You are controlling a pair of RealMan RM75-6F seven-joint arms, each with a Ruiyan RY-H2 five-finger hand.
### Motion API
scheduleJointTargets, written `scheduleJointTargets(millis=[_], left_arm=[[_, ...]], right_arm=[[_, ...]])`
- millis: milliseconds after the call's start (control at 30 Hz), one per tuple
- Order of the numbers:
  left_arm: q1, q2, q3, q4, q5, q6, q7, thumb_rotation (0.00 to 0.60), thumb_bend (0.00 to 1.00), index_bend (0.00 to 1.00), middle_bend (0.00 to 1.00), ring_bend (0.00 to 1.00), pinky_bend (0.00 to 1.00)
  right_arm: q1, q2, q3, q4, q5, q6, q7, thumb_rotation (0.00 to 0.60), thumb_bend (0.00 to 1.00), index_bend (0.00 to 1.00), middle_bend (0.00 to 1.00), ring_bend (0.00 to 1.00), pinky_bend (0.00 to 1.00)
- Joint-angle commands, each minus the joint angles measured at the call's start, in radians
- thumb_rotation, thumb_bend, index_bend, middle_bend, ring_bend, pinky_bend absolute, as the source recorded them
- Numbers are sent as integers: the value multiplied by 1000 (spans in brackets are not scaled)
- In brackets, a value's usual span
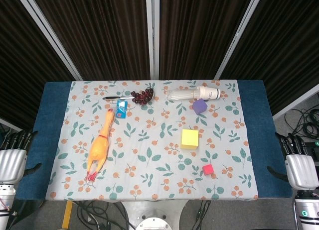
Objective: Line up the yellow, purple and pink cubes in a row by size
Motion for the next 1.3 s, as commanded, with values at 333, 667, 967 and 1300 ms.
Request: scheduleJointTargets(millis=[333, 667, 967, 1300], left_arm=[[-2, -5, 0, -4, 3, 2, 9, 600, 21, 158, 189, 104, 120], [0, -4, -1, -10, -2, 4, 12, 600, 21, 158, 189, 104, 120], [7, -11, 1, 2, 6, 18, -3, 600, 20, 158, 189, 104, 120], [26, -15, 10, 20, 0, 28, -31, 600, 21, 158, 189, 104, 120]], right_arm=[[-12, 4, 2, 3, 8, 14, 20, 600, 37, 15, 141, 0, 47], [-6, 12, 0, -15, -2, 4, 34, 600, 36, 23, 150, 0, 48], [121, 24, 28, -91, -21, -161, 32, 600, 37, 48, 165, 0, 48], [341, -86, 93, -107, 158, -476, -99, 600, 59, 92, 178, 0, 49]])
